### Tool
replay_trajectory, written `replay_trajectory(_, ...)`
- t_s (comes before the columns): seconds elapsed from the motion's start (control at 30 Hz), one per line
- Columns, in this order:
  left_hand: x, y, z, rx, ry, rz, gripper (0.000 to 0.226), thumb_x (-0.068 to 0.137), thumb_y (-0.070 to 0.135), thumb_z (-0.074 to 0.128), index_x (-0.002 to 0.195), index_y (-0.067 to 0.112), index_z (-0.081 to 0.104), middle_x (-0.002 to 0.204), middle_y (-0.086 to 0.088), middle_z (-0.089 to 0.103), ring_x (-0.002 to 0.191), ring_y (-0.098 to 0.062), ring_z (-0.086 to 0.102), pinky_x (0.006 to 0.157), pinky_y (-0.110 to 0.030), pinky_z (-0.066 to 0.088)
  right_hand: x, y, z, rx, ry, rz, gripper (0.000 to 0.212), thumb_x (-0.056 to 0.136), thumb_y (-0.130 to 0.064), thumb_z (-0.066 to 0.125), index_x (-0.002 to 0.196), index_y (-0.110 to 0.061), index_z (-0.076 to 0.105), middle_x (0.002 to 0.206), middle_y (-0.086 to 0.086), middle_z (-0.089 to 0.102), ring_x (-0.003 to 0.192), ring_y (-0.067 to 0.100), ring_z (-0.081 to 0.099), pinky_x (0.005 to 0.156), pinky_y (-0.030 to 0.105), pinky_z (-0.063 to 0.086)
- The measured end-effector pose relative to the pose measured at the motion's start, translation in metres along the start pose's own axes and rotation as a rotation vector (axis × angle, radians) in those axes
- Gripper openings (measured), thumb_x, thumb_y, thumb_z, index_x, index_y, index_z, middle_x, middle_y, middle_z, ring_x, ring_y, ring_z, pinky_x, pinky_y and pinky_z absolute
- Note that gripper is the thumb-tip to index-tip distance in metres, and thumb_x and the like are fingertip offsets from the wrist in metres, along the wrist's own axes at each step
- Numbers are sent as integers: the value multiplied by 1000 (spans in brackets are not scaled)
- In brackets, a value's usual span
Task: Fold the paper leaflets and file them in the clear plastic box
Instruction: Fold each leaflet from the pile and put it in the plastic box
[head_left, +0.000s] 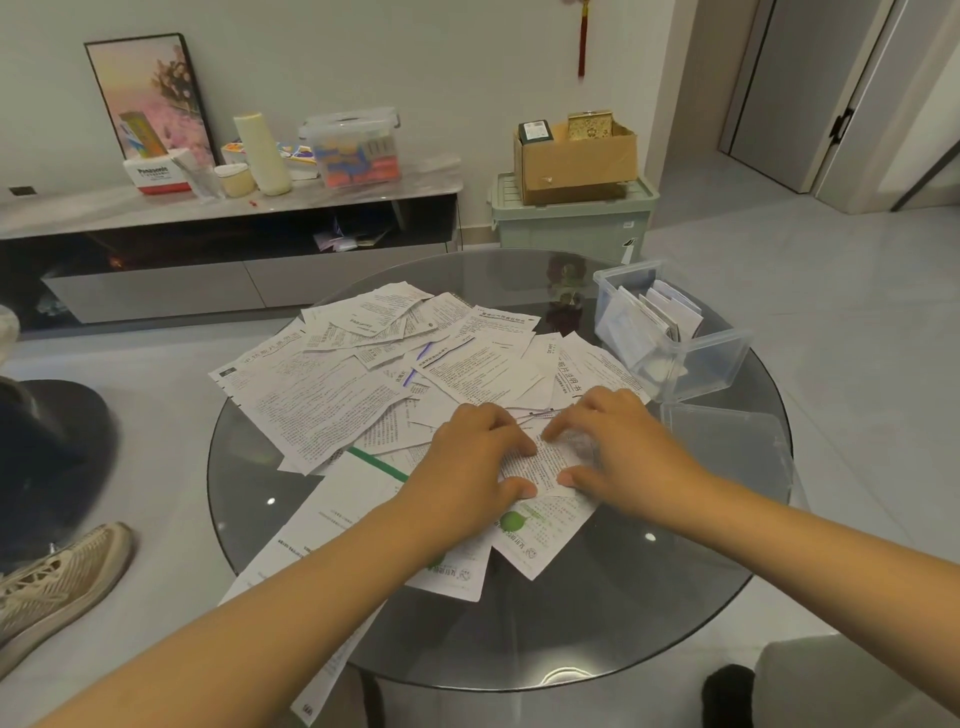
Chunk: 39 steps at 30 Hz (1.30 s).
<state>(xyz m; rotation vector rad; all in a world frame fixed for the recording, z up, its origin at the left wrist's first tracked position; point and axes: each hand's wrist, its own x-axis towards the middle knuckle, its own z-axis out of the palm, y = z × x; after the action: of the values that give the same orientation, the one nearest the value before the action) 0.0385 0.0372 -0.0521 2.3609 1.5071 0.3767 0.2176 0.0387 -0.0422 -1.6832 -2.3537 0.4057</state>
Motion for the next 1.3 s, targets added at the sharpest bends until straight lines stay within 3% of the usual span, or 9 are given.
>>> replay_trajectory(0.27,0,2,-8,167,-55,70,50,84,51,59,127,27,57,131,8,55,120,-12,44,104,-32,35,1,3,-1,-164,-100,-157,46,90,-47,52,134,-33,49,136,-17,45,119,12,29,98,27,24)
replay_trajectory(0.53,-2,6,-9,212,-11,104,55,79,61,40,117,31,65,119,9,63,107,-13,54,90,-31,44,-2,6,-3,-145,-44,-241,32,93,-40,48,123,-35,59,116,-10,54,108,11,40,87,24,35)
replay_trajectory(0.63,-3,2,-8,154,-36,101,55,76,69,48,117,36,63,119,14,57,108,-8,51,92,-27,41,-2,9,-4,-81,-22,-220,26,94,-27,47,114,-30,65,107,-8,58,105,13,48,87,30,42)
replay_trajectory(0.83,-1,-2,-7,58,-50,143,32,90,42,57,119,29,64,115,12,56,108,-7,48,90,-23,40,-4,15,-12,-56,-79,-169,21,91,-25,50,105,-30,65,107,-11,61,102,10,53,88,32,46)
replay_trajectory(0.93,2,-1,-7,68,-20,174,27,92,43,54,109,29,69,104,10,63,100,-10,49,85,-28,41,-7,12,-18,-24,-106,-141,19,84,-40,55,95,-32,67,98,-14,62,93,8,55,81,32,50)
replay_trajectory(1.07,5,6,-4,77,25,164,27,94,40,49,102,24,69,94,7,65,92,-12,50,79,-27,40,-8,8,-14,-57,-100,-97,38,83,-62,49,87,-27,63,88,-10,62,84,10,55,73,33,50)
replay_trajectory(1.13,6,10,-1,35,45,107,22,95,35,48,107,22,62,98,6,61,91,-11,52,78,-25,41,-5,8,-10,-10,-55,-57,36,88,-53,49,84,-21,63,84,-6,64,79,13,57,70,33,50)
replay_trajectory(1.23,8,11,2,-49,73,43,28,95,25,52,122,24,51,110,6,52,91,-9,51,82,-27,45,-1,9,-7,87,-12,7,10,90,-34,56,92,-24,58,87,-6,62,81,13,57,71,27,47)
replay_trajectory(1.3,11,10,2,-100,77,11,31,92,20,56,122,24,49,114,6,47,90,-8,53,83,-29,47,-1,9,-5,157,-12,40,19,88,-26,62,106,-28,55,88,-8,56,82,12,55,73,25,45)
